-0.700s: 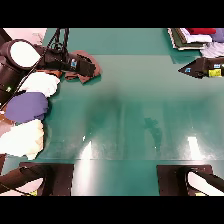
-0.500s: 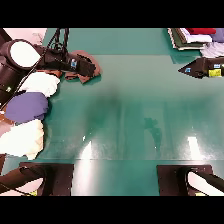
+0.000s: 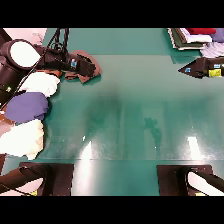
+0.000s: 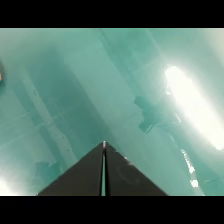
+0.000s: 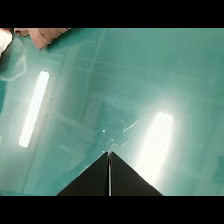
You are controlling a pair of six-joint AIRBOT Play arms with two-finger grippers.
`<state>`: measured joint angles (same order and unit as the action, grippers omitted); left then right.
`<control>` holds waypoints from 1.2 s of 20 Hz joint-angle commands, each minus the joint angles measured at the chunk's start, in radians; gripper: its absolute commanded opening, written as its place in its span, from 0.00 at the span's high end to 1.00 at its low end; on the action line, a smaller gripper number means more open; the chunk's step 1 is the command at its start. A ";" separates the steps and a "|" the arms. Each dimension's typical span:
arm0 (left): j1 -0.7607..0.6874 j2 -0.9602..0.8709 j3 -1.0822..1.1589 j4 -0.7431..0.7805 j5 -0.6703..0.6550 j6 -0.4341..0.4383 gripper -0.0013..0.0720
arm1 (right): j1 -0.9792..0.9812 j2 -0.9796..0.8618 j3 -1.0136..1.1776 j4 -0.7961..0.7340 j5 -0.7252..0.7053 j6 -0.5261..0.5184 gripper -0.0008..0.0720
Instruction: Fold the shirts.
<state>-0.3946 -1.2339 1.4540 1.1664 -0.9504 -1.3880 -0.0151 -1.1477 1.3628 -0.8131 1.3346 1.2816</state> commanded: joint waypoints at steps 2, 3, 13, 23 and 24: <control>0.000 0.000 0.000 -0.008 0.048 0.000 0.95 | 0.001 0.000 0.000 0.001 -0.009 0.000 0.97; 0.000 0.000 0.000 -0.008 0.070 0.000 0.95 | 0.001 0.000 0.000 0.001 -0.023 0.000 0.97; 0.185 -0.220 0.000 0.196 0.172 -0.252 0.15 | 0.001 0.000 0.000 0.001 -0.032 0.000 0.97; 0.378 -0.560 0.003 -0.309 0.425 -0.082 0.15 | 0.001 0.000 0.000 0.001 -0.034 0.000 0.97; 0.374 -0.574 0.003 -0.329 0.447 -0.070 0.15 | 0.001 0.000 0.000 0.001 -0.034 0.000 0.97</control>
<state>-0.0280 -1.7512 1.4563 0.9493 -0.5980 -1.5242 -0.0151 -1.1477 1.3624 -0.8124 1.3025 1.2819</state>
